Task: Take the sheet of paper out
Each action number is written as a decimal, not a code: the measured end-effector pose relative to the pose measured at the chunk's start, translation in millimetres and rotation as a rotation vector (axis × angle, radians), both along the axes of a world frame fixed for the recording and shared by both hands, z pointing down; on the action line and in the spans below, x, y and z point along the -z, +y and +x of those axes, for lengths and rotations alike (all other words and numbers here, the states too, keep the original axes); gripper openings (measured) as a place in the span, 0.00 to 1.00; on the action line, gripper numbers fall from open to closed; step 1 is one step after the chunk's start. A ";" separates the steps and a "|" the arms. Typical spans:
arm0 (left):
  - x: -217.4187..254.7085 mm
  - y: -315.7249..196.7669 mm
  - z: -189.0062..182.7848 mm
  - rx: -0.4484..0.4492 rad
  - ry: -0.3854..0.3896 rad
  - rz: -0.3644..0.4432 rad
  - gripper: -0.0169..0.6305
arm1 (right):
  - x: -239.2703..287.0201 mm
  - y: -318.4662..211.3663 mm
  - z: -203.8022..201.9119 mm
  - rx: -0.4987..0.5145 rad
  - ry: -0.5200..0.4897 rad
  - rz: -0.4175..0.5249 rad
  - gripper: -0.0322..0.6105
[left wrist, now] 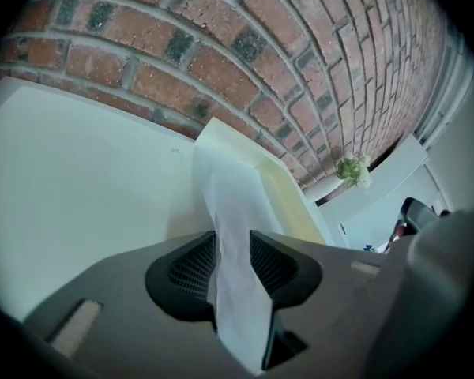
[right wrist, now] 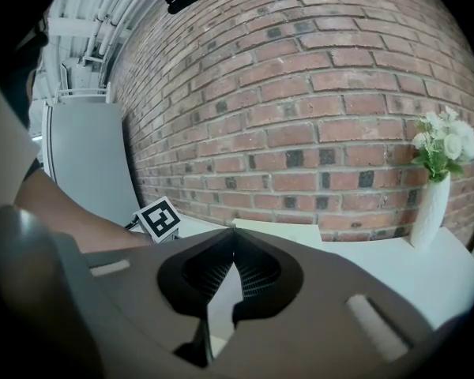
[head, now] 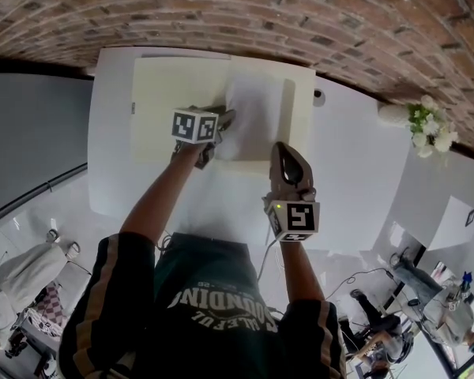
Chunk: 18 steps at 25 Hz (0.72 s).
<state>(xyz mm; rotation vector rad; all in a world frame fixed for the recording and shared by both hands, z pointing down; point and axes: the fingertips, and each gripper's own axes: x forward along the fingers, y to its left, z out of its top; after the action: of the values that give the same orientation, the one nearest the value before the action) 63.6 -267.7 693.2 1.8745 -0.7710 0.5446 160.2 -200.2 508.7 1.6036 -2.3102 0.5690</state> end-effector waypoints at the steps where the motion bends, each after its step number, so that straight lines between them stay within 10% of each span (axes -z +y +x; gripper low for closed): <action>1: -1.0 -0.9 0.9 0.003 0.006 -0.008 0.25 | -1.0 0.0 0.7 -0.001 0.001 -0.005 0.05; 18: -17.3 -5.5 2.7 -0.063 -0.115 0.025 0.05 | -3.9 2.1 5.9 -0.029 0.010 -0.023 0.05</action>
<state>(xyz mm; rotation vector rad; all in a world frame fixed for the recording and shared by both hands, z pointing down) 66.4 -273.2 710.5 1.9085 -0.7983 0.6904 166.1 -198.1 512.6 1.6281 -2.2683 0.5911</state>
